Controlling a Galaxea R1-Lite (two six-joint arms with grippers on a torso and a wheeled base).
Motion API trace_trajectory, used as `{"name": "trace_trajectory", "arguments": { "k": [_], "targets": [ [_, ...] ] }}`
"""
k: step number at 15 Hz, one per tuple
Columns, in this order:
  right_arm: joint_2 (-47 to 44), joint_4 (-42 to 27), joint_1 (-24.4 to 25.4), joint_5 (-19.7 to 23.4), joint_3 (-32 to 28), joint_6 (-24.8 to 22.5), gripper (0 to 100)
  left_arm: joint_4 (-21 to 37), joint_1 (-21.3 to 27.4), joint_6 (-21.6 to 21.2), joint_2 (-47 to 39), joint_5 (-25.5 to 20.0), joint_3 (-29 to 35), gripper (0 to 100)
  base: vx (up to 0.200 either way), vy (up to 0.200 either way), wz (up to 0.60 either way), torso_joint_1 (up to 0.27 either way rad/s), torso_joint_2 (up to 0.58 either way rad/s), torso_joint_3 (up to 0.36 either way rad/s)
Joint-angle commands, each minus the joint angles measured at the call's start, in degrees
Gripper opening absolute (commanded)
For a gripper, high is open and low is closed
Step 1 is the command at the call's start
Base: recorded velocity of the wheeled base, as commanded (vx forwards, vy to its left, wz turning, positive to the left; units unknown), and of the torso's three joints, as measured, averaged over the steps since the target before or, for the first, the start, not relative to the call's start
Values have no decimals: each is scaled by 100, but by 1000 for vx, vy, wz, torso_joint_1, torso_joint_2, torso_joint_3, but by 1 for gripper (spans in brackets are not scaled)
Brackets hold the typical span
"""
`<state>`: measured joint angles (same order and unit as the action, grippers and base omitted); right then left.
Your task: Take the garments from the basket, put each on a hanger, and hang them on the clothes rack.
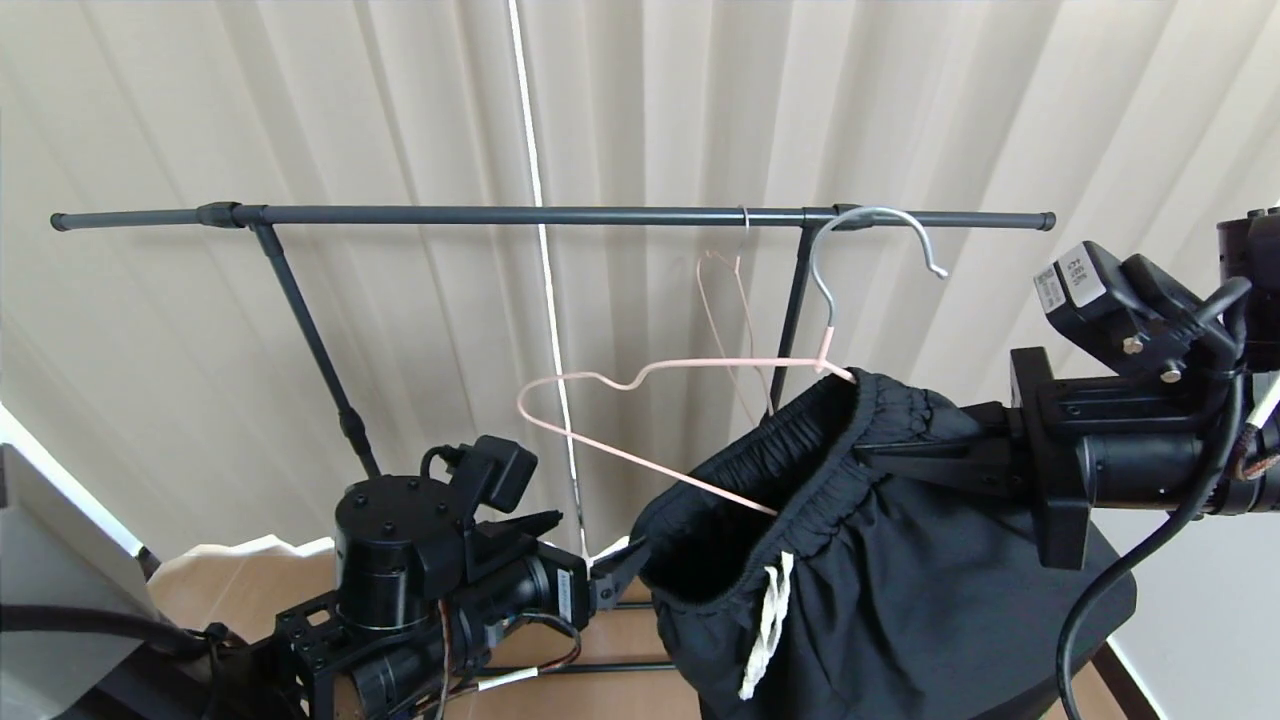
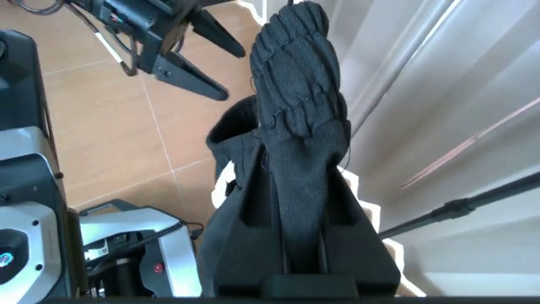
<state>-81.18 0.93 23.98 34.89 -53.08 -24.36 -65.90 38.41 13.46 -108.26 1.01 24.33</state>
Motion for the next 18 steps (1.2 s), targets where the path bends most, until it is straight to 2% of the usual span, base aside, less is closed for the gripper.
{"name": "trace_trajectory", "arguments": {
  "k": [1, 6, 9, 10, 15, 18],
  "targets": [
    [120, 4, 89, 0, 26, 1, 0, -81, 44, 16, -213, 83, 63, 100, 0, 0, 0, 0, 0, 0],
    [252, 4, 256, -8, 105, -8, 0, -573, 167, -10, -591, 338, 28, 100, 0, 0, 0, 0, 0, 0],
    [252, 4, 256, -17, 87, -8, 0, -573, 228, -27, -599, 329, -7, 100, 0, 0, 0, 0, 0, 0],
    [243, 4, 256, -26, 87, -8, 0, -573, 228, -36, -608, 329, -7, 0, 0, 0, 0, 0, 0, 0],
    [155, 417, 230, -211, 228, -8, 0, -652, 202, -54, -573, 338, 36, 0, 0, 0, 0, 0, 0, 0],
    [-12, 461, 204, -307, 254, -8, 0, -845, 79, -168, -564, 576, 72, 0, 0, 0, 0, 0, 0, 0]
  ]
}}
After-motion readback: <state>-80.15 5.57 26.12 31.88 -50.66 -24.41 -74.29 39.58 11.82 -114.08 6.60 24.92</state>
